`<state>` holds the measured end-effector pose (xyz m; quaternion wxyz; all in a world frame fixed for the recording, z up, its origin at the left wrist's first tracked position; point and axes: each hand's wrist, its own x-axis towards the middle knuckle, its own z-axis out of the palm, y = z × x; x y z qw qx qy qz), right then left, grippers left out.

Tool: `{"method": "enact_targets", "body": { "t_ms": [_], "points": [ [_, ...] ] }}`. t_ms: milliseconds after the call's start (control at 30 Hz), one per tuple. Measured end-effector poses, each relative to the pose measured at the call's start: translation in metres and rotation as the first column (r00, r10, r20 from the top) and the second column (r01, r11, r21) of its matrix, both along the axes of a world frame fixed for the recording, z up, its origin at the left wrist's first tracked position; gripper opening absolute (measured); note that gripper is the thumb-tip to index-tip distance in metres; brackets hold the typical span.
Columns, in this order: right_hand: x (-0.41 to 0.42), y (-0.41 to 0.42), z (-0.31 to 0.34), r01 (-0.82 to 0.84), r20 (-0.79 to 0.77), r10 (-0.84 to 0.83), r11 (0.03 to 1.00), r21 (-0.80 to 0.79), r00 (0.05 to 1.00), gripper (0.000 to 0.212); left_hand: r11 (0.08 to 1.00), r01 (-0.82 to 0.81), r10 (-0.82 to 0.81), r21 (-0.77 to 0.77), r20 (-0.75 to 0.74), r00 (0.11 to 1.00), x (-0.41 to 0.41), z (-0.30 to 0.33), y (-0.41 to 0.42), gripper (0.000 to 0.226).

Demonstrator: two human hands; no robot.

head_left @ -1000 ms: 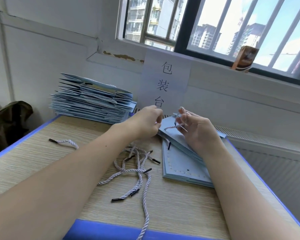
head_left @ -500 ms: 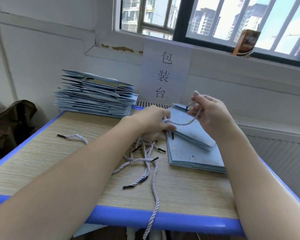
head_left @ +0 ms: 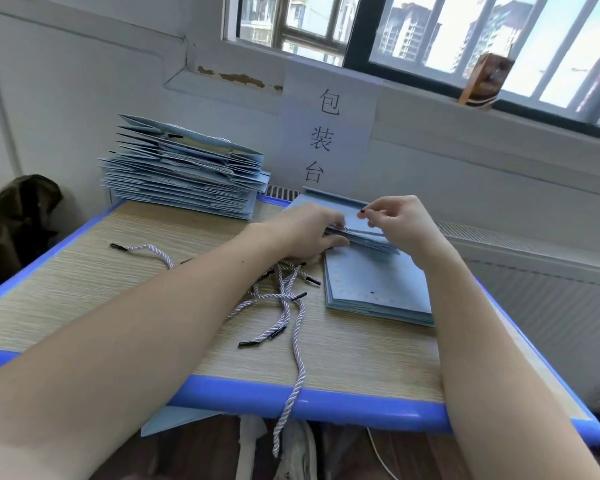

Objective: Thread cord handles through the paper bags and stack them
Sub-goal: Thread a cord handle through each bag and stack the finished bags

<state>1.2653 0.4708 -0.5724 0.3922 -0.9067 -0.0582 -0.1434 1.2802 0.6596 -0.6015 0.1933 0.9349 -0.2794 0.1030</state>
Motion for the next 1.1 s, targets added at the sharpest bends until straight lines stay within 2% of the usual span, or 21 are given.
{"method": "enact_targets", "body": {
  "t_ms": [67,267,333,467,533,633,833,900,1100],
  "points": [
    [-0.002,-0.002,0.000,0.022,-0.002,-0.023,0.995,-0.098,1.000,0.021,0.999,-0.021,0.020,0.025,0.025,0.999,0.002,0.000,-0.003,0.038],
    [-0.002,0.000,-0.002,0.015,0.002,-0.015,0.976,-0.219,1.000,0.026,0.991,-0.055,0.042,0.120,0.104,0.994,0.007,0.007,-0.005,0.036],
    [0.000,0.001,-0.003,0.025,0.017,-0.022,0.981,-0.190,1.000,0.024,0.989,-0.040,0.024,0.145,0.113,0.993,0.005,0.009,-0.003,0.034],
    [0.003,-0.001,0.001,0.061,0.127,-0.059,0.998,-0.015,0.990,0.015,0.982,0.000,-0.028,0.190,0.141,0.990,0.002,0.010,-0.001,0.023],
    [0.004,-0.002,0.002,0.043,0.154,-0.042,0.999,-0.003,0.987,0.019,0.975,-0.002,-0.025,0.220,0.123,0.992,0.003,0.010,0.000,0.023],
    [0.007,-0.002,-0.002,0.033,0.131,-0.028,0.999,-0.034,0.991,0.025,0.983,-0.002,-0.017,0.184,0.103,0.995,0.005,0.008,-0.001,0.023],
    [0.004,-0.001,-0.002,0.022,0.067,-0.011,0.985,-0.171,0.998,0.014,0.992,-0.002,-0.013,0.123,0.124,0.992,0.007,0.006,0.000,0.026],
    [0.003,0.001,-0.003,0.018,0.043,-0.009,0.977,-0.212,0.999,0.017,0.994,-0.002,-0.012,0.111,0.122,0.992,0.007,0.006,0.000,0.026],
    [0.001,-0.001,-0.004,-0.006,-0.011,0.005,0.990,-0.142,1.000,0.015,0.997,0.004,-0.015,0.082,0.133,0.991,0.008,0.004,0.002,0.027]
  ]
}}
